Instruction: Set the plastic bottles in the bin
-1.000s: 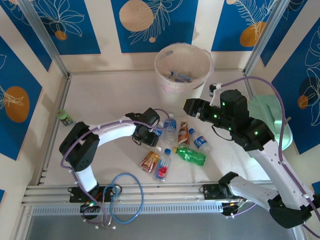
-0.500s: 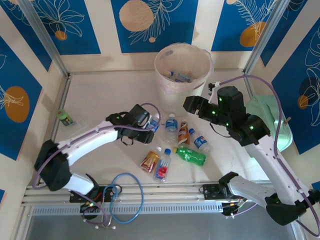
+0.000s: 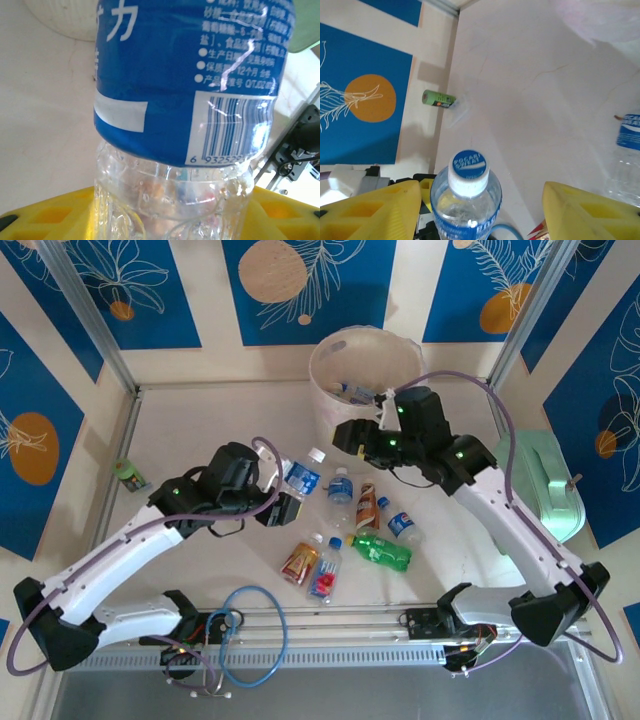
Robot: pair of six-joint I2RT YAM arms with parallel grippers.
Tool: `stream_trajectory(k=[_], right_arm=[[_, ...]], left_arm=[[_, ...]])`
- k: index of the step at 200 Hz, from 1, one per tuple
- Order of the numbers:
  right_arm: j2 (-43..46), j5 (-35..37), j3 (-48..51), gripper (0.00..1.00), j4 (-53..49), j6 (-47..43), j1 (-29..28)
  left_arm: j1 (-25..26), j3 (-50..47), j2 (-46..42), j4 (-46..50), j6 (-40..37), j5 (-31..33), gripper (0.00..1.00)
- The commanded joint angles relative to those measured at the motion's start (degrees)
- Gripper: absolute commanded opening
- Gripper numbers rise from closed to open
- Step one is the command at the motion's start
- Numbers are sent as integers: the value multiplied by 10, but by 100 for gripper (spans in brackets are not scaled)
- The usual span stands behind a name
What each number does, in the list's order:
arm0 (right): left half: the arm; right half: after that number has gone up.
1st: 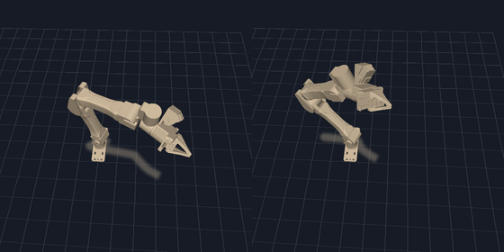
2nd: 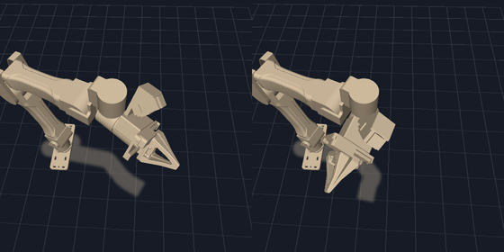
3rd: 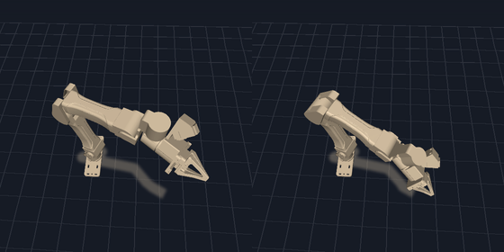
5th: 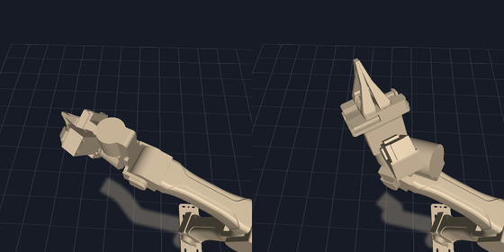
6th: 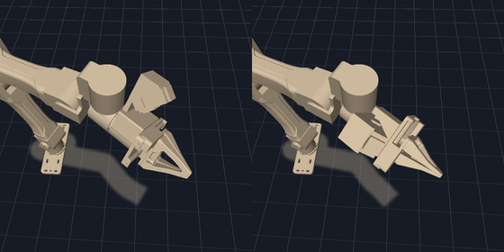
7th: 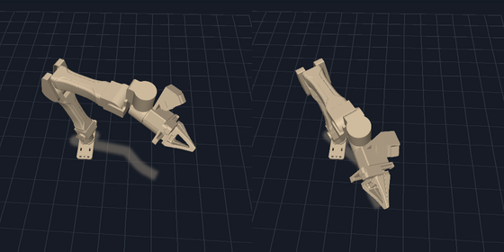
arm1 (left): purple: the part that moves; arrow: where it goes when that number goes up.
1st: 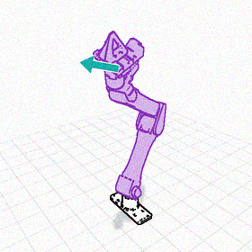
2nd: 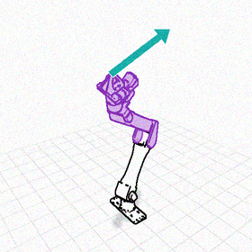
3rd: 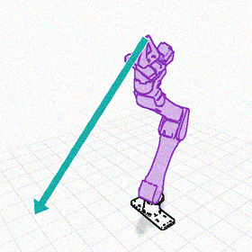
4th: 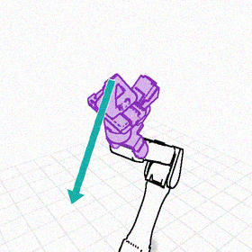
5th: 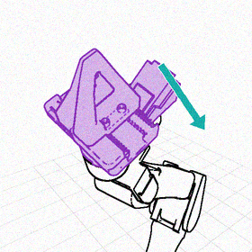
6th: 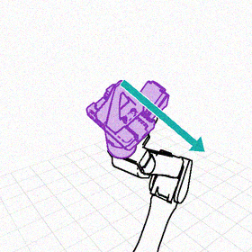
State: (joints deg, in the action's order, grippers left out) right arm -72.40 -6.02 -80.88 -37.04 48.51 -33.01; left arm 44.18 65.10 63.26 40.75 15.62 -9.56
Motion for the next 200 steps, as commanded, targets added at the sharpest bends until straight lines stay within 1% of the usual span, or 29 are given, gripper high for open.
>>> stream_trajectory(k=[1,13,47,87,120,148,170,181,200], right_arm=[[-23,-40,-27,65,4,4,-18],[-35,-39,-34,65,4,3,-26],[-58,-47,-42,58,15,10,-34],[-70,-41,-45,56,13,8,-47],[-70,-41,-41,44,15,9,-50],[-69,-39,-44,40,15,7,-54],[-69,-37,-45,30,11,7,-55],[-68,-38,-46,23,11,7,-55],[-63,-35,-45,16,15,5,-55]], left_arm=[[-3,17,-11,-15,-15,-34,59],[-4,18,-14,-13,-18,-35,59],[-3,19,-24,-14,-22,-31,60],[-4,15,-27,-20,-19,-32,59],[-4,9,-26,-22,-16,-31,60],[-3,2,-22,-26,-11,-28,60],[-4,-2,-19,-33,-4,-29,61],[-3,-2,-18,-36,-2,-26,64],[-4,-1,-15,-38,-2,-13,77]])
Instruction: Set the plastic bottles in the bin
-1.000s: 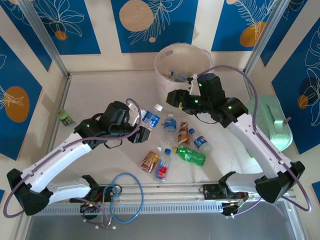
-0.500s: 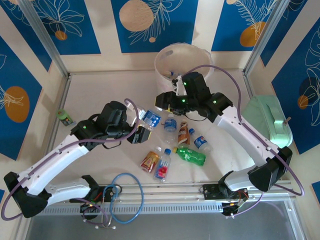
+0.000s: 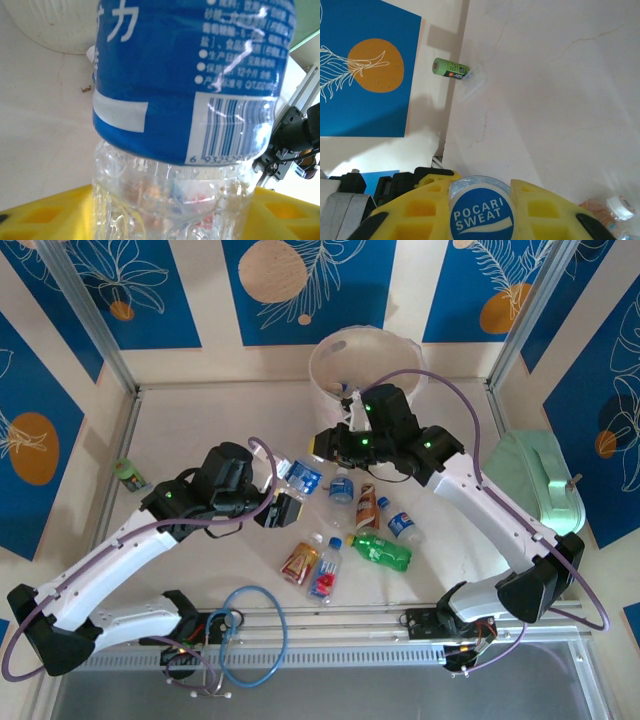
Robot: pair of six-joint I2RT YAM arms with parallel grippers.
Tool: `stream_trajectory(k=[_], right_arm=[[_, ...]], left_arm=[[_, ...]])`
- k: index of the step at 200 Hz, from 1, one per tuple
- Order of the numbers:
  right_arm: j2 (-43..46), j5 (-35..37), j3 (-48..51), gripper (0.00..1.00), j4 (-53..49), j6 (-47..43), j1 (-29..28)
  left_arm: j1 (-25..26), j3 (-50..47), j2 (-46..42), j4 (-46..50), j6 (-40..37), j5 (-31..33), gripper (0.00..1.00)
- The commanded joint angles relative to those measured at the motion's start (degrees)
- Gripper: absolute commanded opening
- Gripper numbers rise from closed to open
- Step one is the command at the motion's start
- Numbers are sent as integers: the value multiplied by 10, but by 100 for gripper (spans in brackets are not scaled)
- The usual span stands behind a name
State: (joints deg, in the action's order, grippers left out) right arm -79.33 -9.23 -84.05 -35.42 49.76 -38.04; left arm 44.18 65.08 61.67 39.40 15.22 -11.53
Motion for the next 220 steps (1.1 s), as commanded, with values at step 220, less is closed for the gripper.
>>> stream_trajectory(k=[220], right_arm=[[-139,61,-238,13,128,-24,274]], left_arm=[[-4,-97,-79,-14,75,87,100]])
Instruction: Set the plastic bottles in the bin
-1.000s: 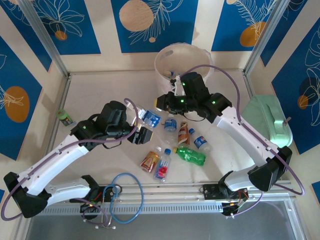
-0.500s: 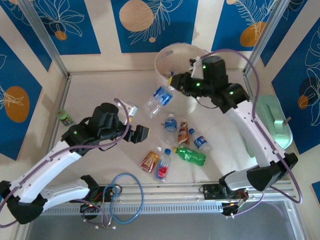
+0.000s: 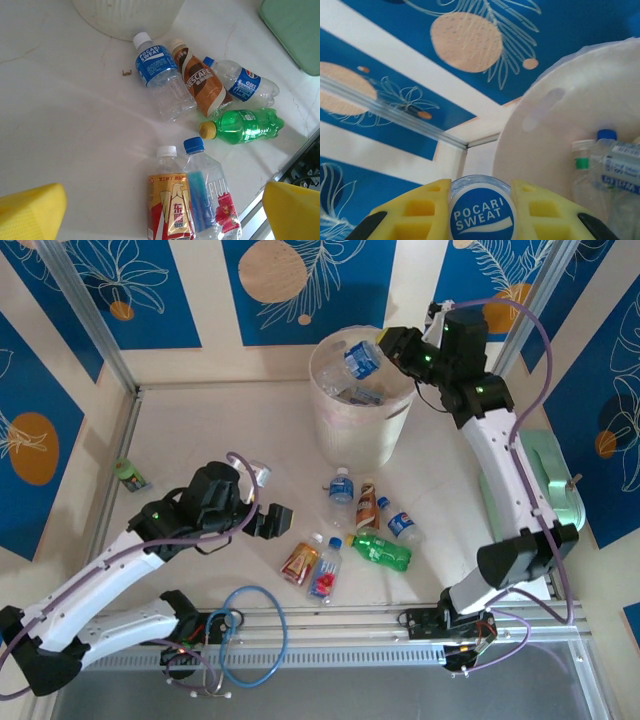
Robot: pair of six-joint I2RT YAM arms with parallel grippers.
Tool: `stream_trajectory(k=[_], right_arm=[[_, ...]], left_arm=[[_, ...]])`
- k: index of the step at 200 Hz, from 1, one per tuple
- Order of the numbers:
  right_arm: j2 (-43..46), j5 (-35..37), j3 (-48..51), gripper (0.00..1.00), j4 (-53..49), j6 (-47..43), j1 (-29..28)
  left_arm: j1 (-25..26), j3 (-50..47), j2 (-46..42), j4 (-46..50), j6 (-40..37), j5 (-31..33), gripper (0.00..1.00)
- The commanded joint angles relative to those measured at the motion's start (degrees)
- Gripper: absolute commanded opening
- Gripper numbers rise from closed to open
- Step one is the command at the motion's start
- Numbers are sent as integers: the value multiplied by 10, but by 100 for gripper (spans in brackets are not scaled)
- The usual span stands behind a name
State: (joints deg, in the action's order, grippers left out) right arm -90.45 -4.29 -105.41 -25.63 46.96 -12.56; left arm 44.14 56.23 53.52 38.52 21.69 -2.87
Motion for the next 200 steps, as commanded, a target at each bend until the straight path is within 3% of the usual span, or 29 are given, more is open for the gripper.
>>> stream_trajectory(k=[1,59,90,136,176,200], right_arm=[[-28,11,-25,13,31,4,20],[-164,-30,-180,16,-30,-13,31],[-232,-34,-282,44,-107,-38,21],[-219,-22,-276,60,-107,-41,20],[-163,-31,-235,60,-103,-47,18],[-84,-32,-145,60,-86,-61,8]], left_arm=[[-4,-8,2,-5,10,0,100],[-4,-18,9,-1,11,16,100],[-4,-24,10,1,14,19,100],[-4,-27,12,9,15,18,100],[-4,-37,18,14,17,20,100],[-4,-50,27,14,20,11,98]])
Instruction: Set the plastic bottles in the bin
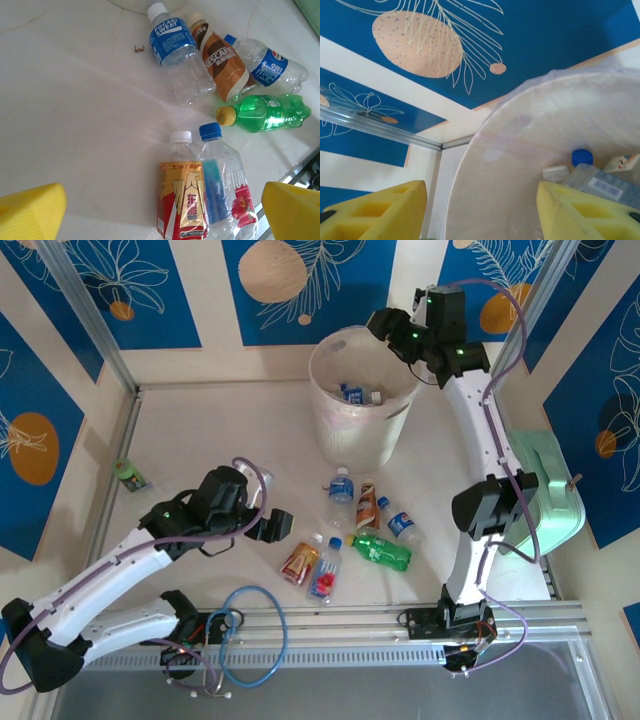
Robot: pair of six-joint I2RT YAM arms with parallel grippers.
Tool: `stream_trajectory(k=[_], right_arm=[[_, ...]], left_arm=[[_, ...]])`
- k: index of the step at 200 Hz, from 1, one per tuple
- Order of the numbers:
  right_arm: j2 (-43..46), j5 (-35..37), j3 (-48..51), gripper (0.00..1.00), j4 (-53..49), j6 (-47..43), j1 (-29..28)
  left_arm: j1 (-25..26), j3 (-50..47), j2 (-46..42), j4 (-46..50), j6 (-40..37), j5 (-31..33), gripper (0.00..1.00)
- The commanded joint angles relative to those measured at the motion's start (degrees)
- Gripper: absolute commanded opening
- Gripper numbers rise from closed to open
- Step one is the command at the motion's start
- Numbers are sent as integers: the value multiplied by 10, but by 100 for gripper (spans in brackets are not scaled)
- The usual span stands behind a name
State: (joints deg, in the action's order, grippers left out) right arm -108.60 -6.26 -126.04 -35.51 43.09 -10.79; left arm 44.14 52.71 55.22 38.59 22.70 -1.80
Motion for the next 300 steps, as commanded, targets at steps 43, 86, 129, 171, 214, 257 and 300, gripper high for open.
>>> stream_trajectory(k=[43,86,129,171,214,257,300], right_arm=[[291,-9,307,60,58,-17,-39],[454,53,482,60,22,-5,-96],[544,59,588,61,4,40,-110],[557,60,603,60,-10,47,-117],[556,62,589,60,-11,46,-117],[560,69,588,60,-20,45,-115],[561,66,593,60,-19,49,-115]], left_arm=[[-3,-40,56,-1,15,-51,89],[10,-42,119,-14,27,-93,89],[48,-28,180,3,27,-61,96],[100,-4,227,3,26,-50,97],[110,12,276,32,31,-13,95],[117,13,301,27,31,-26,95],[120,9,326,41,36,2,94]])
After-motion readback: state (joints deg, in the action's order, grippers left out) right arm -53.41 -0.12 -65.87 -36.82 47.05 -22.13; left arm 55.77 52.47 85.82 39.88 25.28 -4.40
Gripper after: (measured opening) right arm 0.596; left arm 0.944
